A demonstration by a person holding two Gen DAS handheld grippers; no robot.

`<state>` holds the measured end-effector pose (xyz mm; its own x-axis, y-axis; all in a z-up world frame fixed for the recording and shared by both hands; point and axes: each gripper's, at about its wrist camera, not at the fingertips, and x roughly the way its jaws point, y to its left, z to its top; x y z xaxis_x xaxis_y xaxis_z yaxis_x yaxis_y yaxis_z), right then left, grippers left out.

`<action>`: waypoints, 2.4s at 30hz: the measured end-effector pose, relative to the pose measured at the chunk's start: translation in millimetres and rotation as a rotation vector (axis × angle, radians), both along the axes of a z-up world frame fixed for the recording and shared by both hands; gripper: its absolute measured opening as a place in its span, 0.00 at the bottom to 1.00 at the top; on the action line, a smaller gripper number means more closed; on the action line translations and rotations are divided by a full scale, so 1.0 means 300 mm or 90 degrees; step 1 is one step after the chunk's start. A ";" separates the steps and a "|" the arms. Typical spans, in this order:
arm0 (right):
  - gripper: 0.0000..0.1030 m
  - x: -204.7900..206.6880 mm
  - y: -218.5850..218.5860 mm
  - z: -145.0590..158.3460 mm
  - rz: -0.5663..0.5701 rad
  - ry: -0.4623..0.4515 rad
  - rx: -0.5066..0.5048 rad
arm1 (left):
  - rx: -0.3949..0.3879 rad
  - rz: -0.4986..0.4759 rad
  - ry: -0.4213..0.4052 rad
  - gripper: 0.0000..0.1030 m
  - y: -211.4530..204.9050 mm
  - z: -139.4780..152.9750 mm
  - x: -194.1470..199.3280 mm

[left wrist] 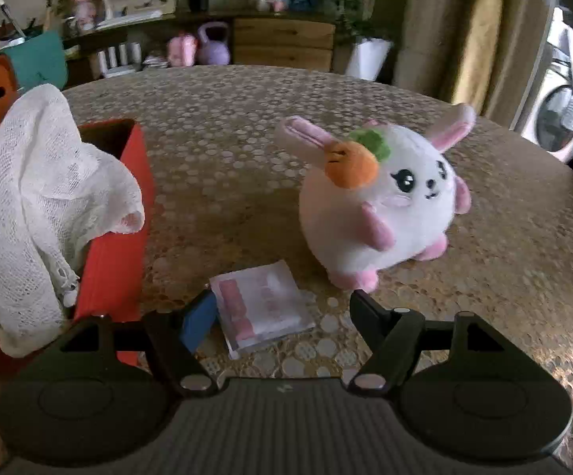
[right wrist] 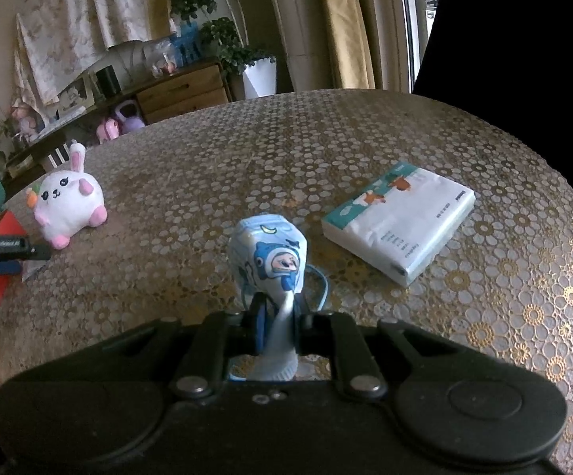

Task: Organize soft objects
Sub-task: 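Carry the packet to the red box with the left tool while the right tool carries the mask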

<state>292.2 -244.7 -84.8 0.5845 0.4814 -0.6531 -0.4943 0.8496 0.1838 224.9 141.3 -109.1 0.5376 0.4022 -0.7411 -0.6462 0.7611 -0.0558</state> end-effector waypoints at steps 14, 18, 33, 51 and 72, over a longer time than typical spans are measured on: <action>0.12 0.004 -0.003 -0.019 0.012 0.008 0.004 | 0.036 0.016 0.002 0.46 0.000 -0.015 -0.030; 0.12 0.004 0.003 -0.019 0.015 0.007 0.003 | 0.047 -0.006 -0.003 0.42 -0.002 -0.021 -0.042; 0.12 -0.047 0.082 0.045 0.049 0.000 0.015 | -0.007 -0.087 -0.053 0.39 0.019 0.002 -0.131; 0.12 -0.251 0.393 0.282 0.198 -0.041 0.055 | -0.036 -0.164 -0.103 0.39 0.042 0.218 -0.308; 0.12 -0.495 0.904 0.474 0.357 -0.100 0.043 | 0.022 -0.129 -0.142 0.39 0.393 0.439 -0.603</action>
<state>143.6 26.5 57.5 0.3158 0.7827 -0.5363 -0.8907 0.4394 0.1168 44.0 259.1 22.5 0.7578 0.2925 -0.5832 -0.4552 0.8774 -0.1514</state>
